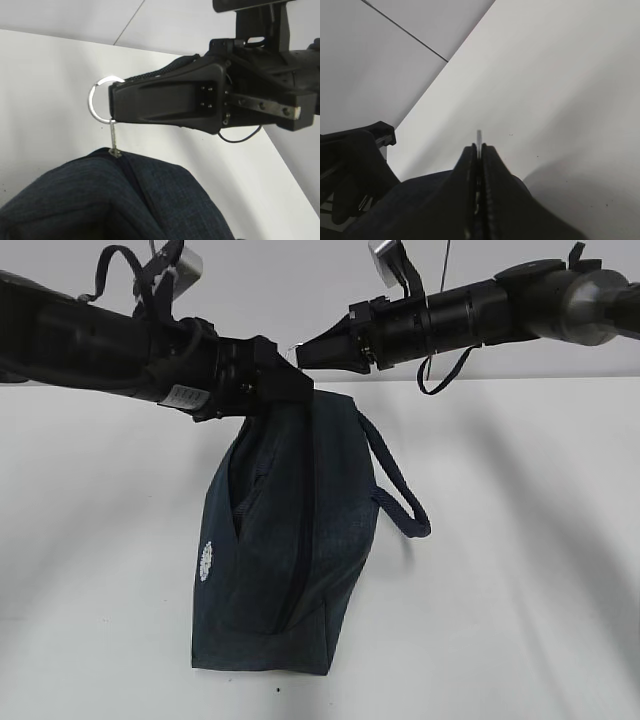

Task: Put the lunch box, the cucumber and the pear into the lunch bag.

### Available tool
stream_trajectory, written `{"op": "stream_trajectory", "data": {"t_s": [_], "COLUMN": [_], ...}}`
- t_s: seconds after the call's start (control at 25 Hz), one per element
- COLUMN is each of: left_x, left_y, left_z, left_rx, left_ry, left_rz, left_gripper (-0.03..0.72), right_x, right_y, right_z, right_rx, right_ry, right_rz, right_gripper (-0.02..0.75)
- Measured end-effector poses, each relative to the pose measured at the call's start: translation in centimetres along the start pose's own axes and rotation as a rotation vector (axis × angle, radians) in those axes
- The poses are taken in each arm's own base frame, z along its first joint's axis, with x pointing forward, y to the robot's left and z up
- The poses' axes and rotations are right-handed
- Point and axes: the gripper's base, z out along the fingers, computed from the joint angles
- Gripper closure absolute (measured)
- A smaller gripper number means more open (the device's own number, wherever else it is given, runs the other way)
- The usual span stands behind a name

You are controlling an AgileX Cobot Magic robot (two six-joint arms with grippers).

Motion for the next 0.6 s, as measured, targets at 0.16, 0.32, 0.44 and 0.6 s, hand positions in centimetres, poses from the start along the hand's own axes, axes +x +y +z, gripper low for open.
{"op": "stream_trajectory", "data": {"t_s": [0.16, 0.32, 0.44, 0.6], "left_x": [0.11, 0.24, 0.31, 0.44], "left_y": [0.26, 0.36, 0.42, 0.51], "left_z": [0.42, 0.44, 0.44, 0.43], "left_rx": [-0.025, -0.033, -0.039, -0.049], "left_ry": [0.010, 0.023, 0.031, 0.049], "left_rz": [0.023, 0.043, 0.058, 0.089], "left_gripper": [0.343, 0.546, 0.650, 0.671], "right_x": [-0.04, -0.08, -0.10, -0.11], "right_y": [0.01, 0.01, -0.03, -0.07], "right_z": [0.00, 0.00, -0.03, -0.10], "right_rx": [-0.001, -0.001, 0.001, 0.003], "right_ry": [-0.004, -0.009, -0.011, -0.012], "right_rz": [0.003, 0.007, 0.007, 0.007], "right_gripper": [0.732, 0.732, 0.732, 0.732]}}
